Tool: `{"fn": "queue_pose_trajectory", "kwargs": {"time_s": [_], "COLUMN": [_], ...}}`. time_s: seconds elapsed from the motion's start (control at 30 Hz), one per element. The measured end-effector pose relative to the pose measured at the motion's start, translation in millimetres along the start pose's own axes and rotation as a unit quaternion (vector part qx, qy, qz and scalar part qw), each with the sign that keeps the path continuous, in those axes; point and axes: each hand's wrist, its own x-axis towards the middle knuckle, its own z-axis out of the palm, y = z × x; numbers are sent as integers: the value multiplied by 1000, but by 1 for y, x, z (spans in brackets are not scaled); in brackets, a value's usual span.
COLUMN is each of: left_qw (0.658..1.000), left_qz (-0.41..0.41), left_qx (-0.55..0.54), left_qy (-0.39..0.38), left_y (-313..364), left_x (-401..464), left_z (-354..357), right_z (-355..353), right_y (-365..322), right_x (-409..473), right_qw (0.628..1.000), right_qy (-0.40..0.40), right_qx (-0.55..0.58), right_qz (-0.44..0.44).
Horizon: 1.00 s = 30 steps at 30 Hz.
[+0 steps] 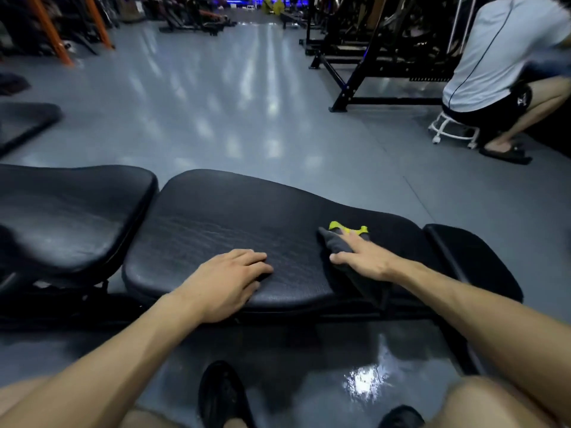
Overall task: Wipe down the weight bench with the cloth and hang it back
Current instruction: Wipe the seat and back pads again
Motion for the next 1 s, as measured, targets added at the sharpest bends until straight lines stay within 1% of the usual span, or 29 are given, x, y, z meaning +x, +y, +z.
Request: {"fn": "queue_pose_trajectory", "kwargs": {"time_s": [0.1, 0.17, 0.23, 0.3, 0.33, 0.37, 0.43, 0.5, 0.57, 0.63, 0.67, 0.7, 0.73, 0.77, 0.83, 0.87, 0.9, 0.93, 1.0], "left_qw": [998, 994, 988, 983, 981, 980, 983, 982, 975, 969, 967, 967, 967, 966, 964, 964, 965, 965, 965], "left_qz": [-58, -97, -127, -150, -160, -168, -176, -181, -187, -190, -191, -192, -193, -191, -179, -170, -160, -148, -128], "left_qx": [22, 35, 45, 50, 47, 43, 17, -38, -82, -113, -122, -125, -129, -139, -165, -172, -175, -178, -179], "left_qy": [-17, -42, -72, -98, -102, -97, -50, 25, 85, 114, 115, 109, 104, 102, 105, 109, 116, 124, 139], "left_y": [-13, -23, -36, -50, -57, -65, -79, -88, -94, -100, -104, -109, -116, -122, -135, -139, -144, -150, -159], "left_x": [-34, -53, -68, -82, -88, -95, -105, -106, -99, -88, -84, -81, -78, -76, -74, -74, -76, -77, -81], "left_z": [-18, -33, -49, -64, -68, -70, -67, -61, -58, -57, -58, -58, -59, -60, -62, -63, -63, -63, -63], "right_z": [21, 29, 33, 40, 45, 52, 74, 107, 147, 173, 170, 159, 143, 126, 88, 70, 56, 46, 34], "right_y": [-32, -36, -30, -27, -31, -40, -74, -122, -172, -197, -197, -188, -176, -159, -116, -95, -77, -62, -46], "right_x": [-13, -17, -13, -5, -1, 4, 8, 4, -7, -16, -14, -8, 1, 14, 42, 54, 66, 77, 102], "right_qw": [997, 996, 1000, 992, 986, 981, 978, 978, 969, 951, 946, 948, 955, 965, 978, 976, 972, 967, 961], "right_qy": [-62, -59, 10, 112, 151, 179, 206, 194, 157, 126, 119, 119, 127, 146, 199, 215, 224, 227, 236], "right_qx": [-7, -5, -2, 34, 39, 29, -5, -16, -41, -97, -107, -97, -78, -54, -23, -5, 22, 46, 62], "right_qz": [-53, -60, -30, 38, 63, 70, 27, -69, -184, -267, -283, -279, -256, -211, -63, 15, 73, 107, 134]}}
